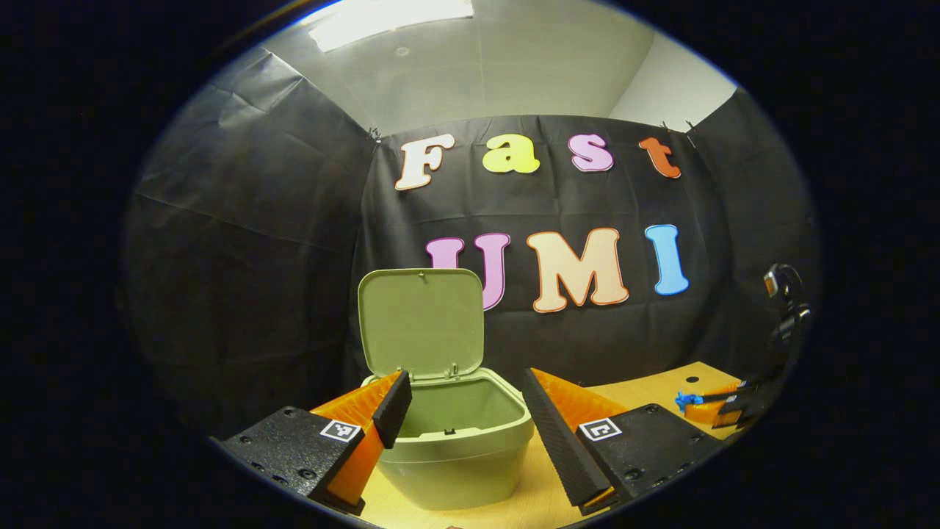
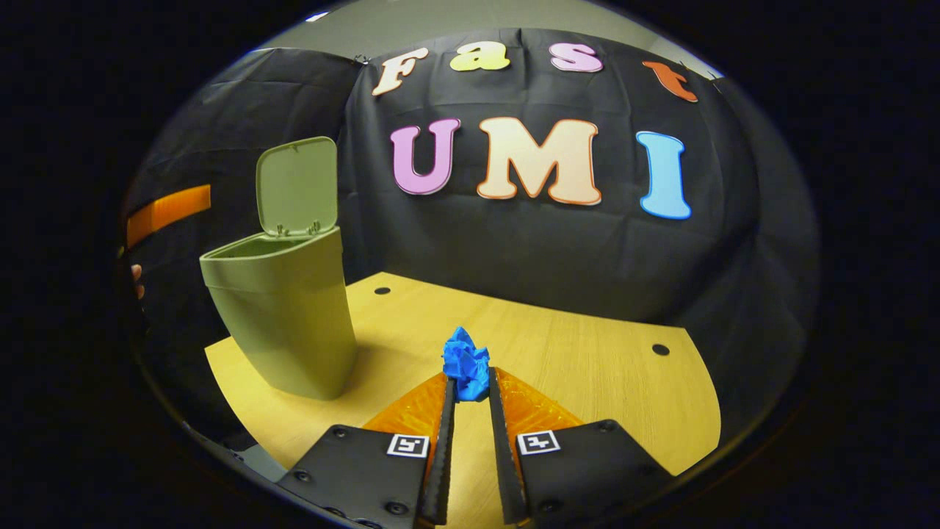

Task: Press the lid of the desktop garbage bin to open it, pick up the crumpled paper on the desktop and throw it into the bin, then pick up the pop can on the desktop and drop it into the bin, and finally close the garbage bin lid.

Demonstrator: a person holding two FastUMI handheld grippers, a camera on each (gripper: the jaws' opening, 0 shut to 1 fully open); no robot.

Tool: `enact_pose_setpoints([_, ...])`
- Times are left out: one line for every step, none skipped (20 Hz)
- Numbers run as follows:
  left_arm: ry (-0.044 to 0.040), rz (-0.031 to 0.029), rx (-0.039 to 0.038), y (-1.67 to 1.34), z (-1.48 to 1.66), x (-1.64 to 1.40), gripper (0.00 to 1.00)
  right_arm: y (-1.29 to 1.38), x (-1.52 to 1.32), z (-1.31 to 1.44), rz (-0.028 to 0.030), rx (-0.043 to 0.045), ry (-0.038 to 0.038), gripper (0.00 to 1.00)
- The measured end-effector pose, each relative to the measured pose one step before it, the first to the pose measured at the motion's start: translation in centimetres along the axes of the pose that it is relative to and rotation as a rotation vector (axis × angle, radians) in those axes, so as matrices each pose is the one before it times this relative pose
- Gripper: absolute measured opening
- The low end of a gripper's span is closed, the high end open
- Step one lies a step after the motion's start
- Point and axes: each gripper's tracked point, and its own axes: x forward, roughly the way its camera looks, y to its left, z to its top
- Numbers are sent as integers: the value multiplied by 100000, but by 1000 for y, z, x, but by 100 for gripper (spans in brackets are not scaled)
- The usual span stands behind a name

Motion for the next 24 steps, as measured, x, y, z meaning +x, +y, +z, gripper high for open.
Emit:
enact_pose_setpoints([461, 228, 32, 287, -125, 12, 92, 619, 220, 1156, 940, -74, -1872, 29])
enact_pose_setpoints([353, 324, 91, 303, -227, -74, 92, 696, 267, 1242, 1104, -315, -2447, 27])
enact_pose_setpoints([426, 115, 26, 326, -97, -1, 92, 670, 260, 1070, 858, -491, -2172, 26])
enact_pose_setpoints([312, 79, 195, 274, -154, -1, 92, 570, 406, 1151, 724, -1247, -2431, 27])
enact_pose_setpoints([390, 216, 439, 428, -93, -56, 92, 661, 182, 1061, 717, -1021, -2178, 29])
enact_pose_setpoints([70, 190, 461, 489, -45, -62, 92, 784, 339, 1042, 1081, -689, -2010, 29])
enact_pose_setpoints([128, 180, 235, 435, -16, 75, 92, 872, 415, 852, 1129, -310, -1830, 29])
enact_pose_setpoints([590, 160, -247, 566, -263, 64, 92, 919, 420, 901, 1449, 235, -1643, 27])
enact_pose_setpoints([549, 100, -179, 397, -382, -13, 92, 1287, 669, 926, 1827, 542, -1634, 29])
enact_pose_setpoints([546, -22, 42, 450, -171, 62, 92, 1027, 347, 494, 1352, 191, -966, 29])
enact_pose_setpoints([160, -227, 169, 423, -114, -20, 92, 973, 514, 590, 1108, 200, -1169, 27])
enact_pose_setpoints([140, -293, 315, 380, -53, 16, 92, 1127, 477, 561, 1329, 398, -1091, 27])
enact_pose_setpoints([205, -378, 433, 445, -253, -23, 92, 1062, 702, 511, 2098, 111, -1159, 29])
enact_pose_setpoints([-2, -204, 414, 431, -77, 106, 92, 1118, 491, 288, 1298, 35, -154, 33])
enact_pose_setpoints([35, -178, 371, 511, -131, -21, 92, 989, 547, 244, 912, -592, -647, 34])
enact_pose_setpoints([204, -134, 423, 480, -167, 62, 92, 959, 534, 304, 957, -393, -671, 32])
enact_pose_setpoints([344, -73, 238, 727, -289, 1, 92, 1023, 506, 320, 933, 17, -481, 34])
enact_pose_setpoints([438, 29, -153, 652, -277, -112, 92, 1325, 862, 281, 1389, 181, -613, 34])
enact_pose_setpoints([264, 144, -314, 526, -94, -28, 92, 1188, 470, 93, 1243, 21, -123, 34])
enact_pose_setpoints([354, 346, -324, 542, -153, 39, 92, 858, 675, 345, 1130, -185, -286, 34])
enact_pose_setpoints([79, 395, -49, 586, -84, -13, 93, 877, 592, 250, 1286, -271, -52, 34])
enact_pose_setpoints([87, 692, 168, 717, -93, -146, 92, 864, 607, 219, 1271, -204, 101, 34])
enact_pose_setpoints([93, 741, 300, 717, -171, -139, 92, 940, 551, -87, 1422, -221, 269, 33])
enact_pose_setpoints([287, 734, 106, 561, -140, -26, 92, 877, 533, 22, 1433, -603, 611, 33])
